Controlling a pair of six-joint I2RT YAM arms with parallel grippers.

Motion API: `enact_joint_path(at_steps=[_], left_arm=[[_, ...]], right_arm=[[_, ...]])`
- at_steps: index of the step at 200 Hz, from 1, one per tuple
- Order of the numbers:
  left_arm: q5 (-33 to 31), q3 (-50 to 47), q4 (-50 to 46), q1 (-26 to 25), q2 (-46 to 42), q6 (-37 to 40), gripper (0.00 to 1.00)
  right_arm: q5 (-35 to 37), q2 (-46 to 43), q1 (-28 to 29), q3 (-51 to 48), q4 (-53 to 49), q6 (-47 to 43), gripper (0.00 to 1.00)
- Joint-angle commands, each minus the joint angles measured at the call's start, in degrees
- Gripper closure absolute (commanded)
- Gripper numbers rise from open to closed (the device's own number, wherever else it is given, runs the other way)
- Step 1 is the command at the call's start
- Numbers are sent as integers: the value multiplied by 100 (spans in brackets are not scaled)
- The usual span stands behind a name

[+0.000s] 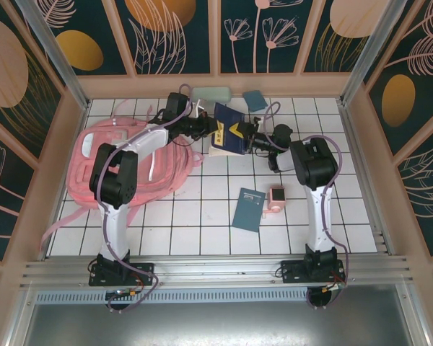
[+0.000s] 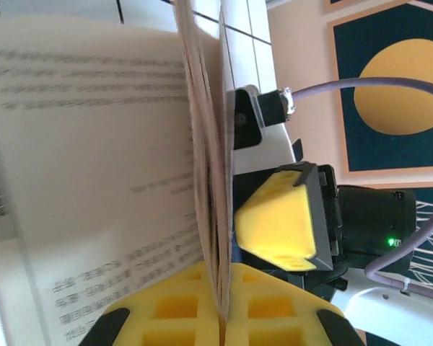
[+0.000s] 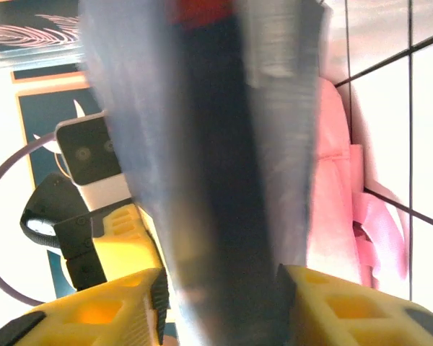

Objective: Pack books, pencil case, and school supplies into a backpack

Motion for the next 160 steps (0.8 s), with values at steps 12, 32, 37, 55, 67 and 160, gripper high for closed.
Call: enact_joint_path(at_steps=[12,32,37,55,67,160], left_arm=[[-454,90,-804,-29,-489,654,81],[-969,78,-1270,22,-740,864,61],[-1249,93,-1460,39,-823,975,58],[-2701,96,-2147,64,-1254,1513,47],[-3605,11,-2454,98,-1572,1719,39],[-5903,-1121,-3976,473,-2242,1157,6]], right_arm=[[112,-661,-68,-438,-354,-718,84],[447,-1171,-106,-734,-1603,-1671,98],[581,-1323,-106,-770,-2093,-1998,100],[1209,-1955,-75,-886,-3725,-3286,100],[1640,-2320,-21,-871,-4672,-3979,100],[3389,-3284,740,-757,-7392,-5321,100]])
